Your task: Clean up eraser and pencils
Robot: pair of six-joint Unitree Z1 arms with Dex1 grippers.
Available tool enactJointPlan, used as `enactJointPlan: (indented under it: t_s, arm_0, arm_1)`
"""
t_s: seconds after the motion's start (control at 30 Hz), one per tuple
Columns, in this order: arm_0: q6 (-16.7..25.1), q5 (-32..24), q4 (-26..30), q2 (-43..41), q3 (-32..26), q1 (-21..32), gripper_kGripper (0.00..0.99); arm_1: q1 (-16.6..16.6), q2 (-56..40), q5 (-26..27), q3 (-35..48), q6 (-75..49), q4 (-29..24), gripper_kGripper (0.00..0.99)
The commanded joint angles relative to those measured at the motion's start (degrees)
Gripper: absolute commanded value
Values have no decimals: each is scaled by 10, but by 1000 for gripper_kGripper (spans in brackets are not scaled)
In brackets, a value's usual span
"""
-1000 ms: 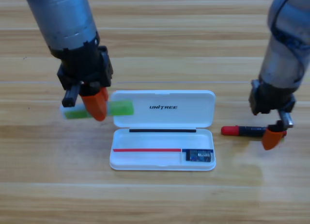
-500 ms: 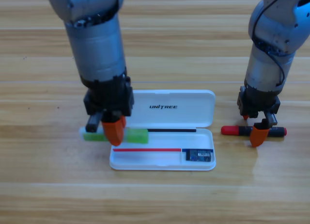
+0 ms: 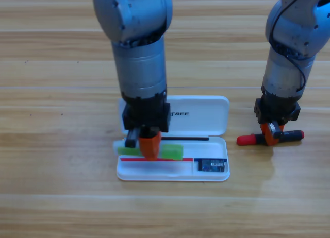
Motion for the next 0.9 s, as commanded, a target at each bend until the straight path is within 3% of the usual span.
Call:
enactJointPlan:
  t_s: [0.03, 0.2, 0.57, 0.9]
  arm_0:
    - [-10, -8, 4, 60, -30, -12, 0]
    - [-11, -7, 6, 74, -46, -12, 0]
    - [-6, -5, 6, 85, -50, -8, 0]
    - [2, -1, 8, 78, -38, 22, 0]
  arm_1:
    - [-19, 24, -5, 25, -3, 8, 0]
    - [-19, 4, 0, 29, -3, 8, 0]
    - [17, -196, 29, 60, 57, 52, 0]
    - [52, -189, 51, 66, 76, 61, 0]
